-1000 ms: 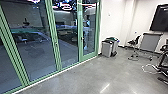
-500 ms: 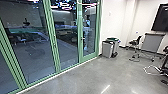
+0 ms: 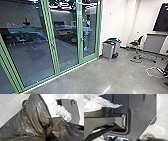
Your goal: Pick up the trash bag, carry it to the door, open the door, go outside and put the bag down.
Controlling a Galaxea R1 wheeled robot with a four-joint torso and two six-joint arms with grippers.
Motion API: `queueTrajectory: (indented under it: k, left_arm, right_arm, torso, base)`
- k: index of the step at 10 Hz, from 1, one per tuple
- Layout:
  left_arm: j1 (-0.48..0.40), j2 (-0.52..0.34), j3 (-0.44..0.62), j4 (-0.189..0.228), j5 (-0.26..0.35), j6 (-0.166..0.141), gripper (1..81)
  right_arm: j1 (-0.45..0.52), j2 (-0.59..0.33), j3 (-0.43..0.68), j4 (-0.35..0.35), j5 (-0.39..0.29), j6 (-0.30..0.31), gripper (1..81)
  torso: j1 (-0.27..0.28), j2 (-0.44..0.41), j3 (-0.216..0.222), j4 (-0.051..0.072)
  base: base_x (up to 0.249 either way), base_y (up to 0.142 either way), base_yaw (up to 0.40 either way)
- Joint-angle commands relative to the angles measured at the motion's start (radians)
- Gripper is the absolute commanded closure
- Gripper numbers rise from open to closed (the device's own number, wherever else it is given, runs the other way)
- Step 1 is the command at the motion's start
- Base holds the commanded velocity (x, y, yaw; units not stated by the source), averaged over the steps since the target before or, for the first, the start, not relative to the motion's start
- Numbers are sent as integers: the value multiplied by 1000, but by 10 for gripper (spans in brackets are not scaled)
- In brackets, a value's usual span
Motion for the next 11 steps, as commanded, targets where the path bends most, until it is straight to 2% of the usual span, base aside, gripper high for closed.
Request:
queueTrajectory:
  k: [1, 3, 7, 11]
  left_arm:
    - [-57, -2, -2, -4, 73, 10, 811]
    - [-51, -3, 16, -3, 18, 22, 811]
    - [-51, 0, 22, -3, 18, 35, 811]
    - [-51, 0, 22, -1, 18, 35, 811]
  right_arm:
    - [40, 1, 2, -4, -61, 1, 10]
    - [40, 1, 4, -4, -61, 1, 10]
    - [40, 3, 2, -4, -61, 1, 10]
    - [40, 3, 2, -4, -61, 1, 10]
  torso:
    - [0, 0, 0, 0]
    - [0, 0, 0, 0]
    - [0, 0, 0, 0]
    - [0, 0, 0, 0]
  base:
    - [182, 0, 0]
    - [175, 0, 0]
    - [162, 0, 0]
    - [162, 0, 0]
